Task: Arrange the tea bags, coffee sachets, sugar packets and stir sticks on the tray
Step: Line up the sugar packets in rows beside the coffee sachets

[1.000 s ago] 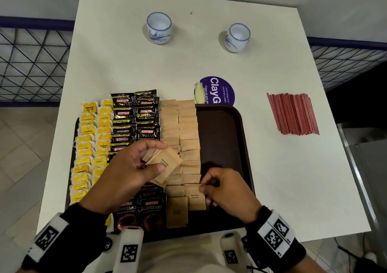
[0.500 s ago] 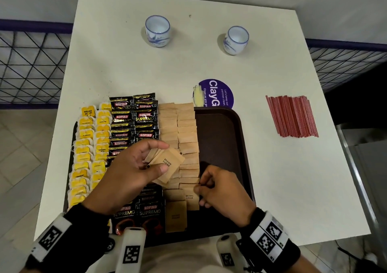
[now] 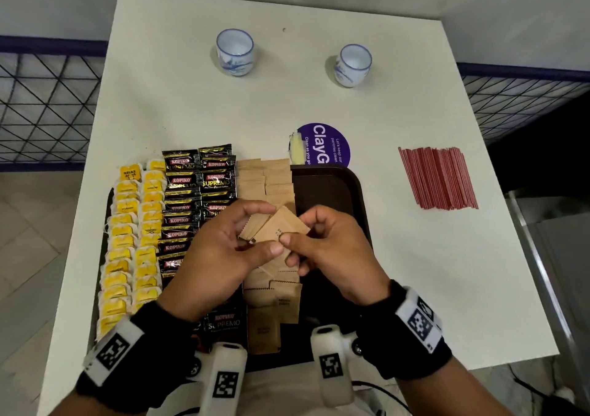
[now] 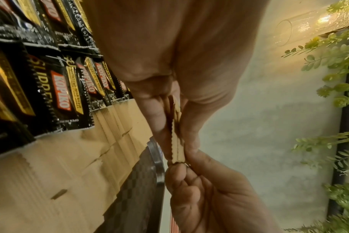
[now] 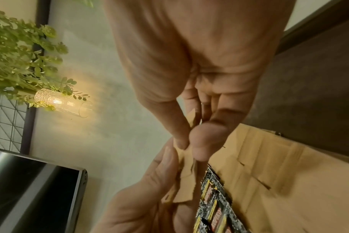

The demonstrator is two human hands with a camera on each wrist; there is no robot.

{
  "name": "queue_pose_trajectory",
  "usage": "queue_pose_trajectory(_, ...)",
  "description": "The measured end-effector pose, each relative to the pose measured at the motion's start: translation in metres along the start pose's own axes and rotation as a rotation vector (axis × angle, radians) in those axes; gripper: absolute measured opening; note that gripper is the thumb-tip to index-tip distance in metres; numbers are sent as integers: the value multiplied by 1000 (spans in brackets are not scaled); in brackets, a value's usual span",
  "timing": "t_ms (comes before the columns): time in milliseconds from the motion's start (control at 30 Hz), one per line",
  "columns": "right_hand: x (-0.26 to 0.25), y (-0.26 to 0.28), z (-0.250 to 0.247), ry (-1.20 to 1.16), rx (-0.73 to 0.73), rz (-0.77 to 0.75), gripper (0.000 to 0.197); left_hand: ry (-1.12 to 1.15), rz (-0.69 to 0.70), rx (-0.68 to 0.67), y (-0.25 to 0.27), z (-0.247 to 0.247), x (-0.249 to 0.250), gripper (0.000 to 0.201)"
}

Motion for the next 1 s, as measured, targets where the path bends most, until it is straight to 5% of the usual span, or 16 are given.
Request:
queue_pose_trajectory(200,2,-2,-3,-7,19,6,18,-13,-34,-47,6,1,0,54)
queue_pose_trajectory(433,4,0,-34,16,149,-65,6,3,-70,45,14,-11,-9,54)
queue_pose_trajectory(533,10,9,-50,82,174,-97,16,12,-86,75,19,-21,-11,52)
queue_pose_trajectory(700,43,28,-46,125,53,3,32,17,-95,109,24,-32,-15,51)
queue_pose_trajectory(1000,84,45,-26,353,-73,92,14,6,-97,115,30,-31,-19,52)
Point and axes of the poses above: each hand's wrist, its own y-axis away from the middle knuckle, its own z-axis out of the palm, x = y × z, the point moved 9 cm from there along -y, towards the middle knuckle, and after that the axes turned 9 degrees about y, right-handed, at the moved point
